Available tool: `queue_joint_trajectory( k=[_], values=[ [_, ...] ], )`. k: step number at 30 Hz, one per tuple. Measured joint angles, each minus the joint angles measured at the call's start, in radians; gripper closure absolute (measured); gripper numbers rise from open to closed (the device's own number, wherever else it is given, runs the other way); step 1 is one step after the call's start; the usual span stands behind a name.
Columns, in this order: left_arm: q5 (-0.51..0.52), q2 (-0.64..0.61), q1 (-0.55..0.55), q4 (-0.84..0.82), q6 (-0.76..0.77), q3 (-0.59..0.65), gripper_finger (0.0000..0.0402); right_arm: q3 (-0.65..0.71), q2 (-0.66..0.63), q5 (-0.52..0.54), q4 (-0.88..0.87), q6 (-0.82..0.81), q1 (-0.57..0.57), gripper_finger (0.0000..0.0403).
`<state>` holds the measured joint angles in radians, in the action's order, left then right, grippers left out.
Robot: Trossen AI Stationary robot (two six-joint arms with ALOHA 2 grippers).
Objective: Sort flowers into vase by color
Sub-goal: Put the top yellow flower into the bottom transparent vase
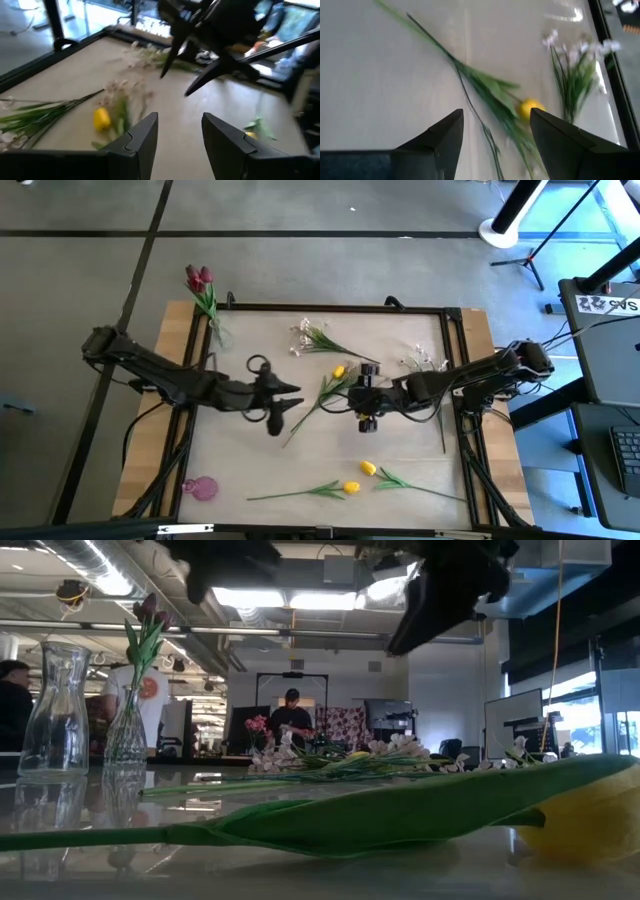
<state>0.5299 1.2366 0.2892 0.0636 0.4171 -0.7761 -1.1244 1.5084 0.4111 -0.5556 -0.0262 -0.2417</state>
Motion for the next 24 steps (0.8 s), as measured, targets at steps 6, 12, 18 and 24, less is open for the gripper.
queue_joint_trajectory(
  k=[6, 12, 18, 24],
  values=[
    [-0.004, 0.189, -0.103, 0.008, 0.027, -0.059, 0.0253, 0.000, -0.020, 0.000, -0.125, -0.109, 0.000, 0.0175],
    [-0.002, 0.403, -0.199, 0.029, 0.021, -0.158, 0.0253, 0.000, -0.022, 0.000, -0.191, -0.162, 0.000, 0.0175],
    [0.002, 0.582, -0.286, 0.028, 0.054, -0.226, 0.0253, 0.000, -0.037, -0.002, -0.270, -0.207, 0.000, 0.0175],
    [-0.058, 0.714, -0.341, 0.082, 0.072, -0.263, 0.0253, 0.000, -0.069, -0.002, -0.301, -0.231, 0.000, 0.0175]
  ],
)
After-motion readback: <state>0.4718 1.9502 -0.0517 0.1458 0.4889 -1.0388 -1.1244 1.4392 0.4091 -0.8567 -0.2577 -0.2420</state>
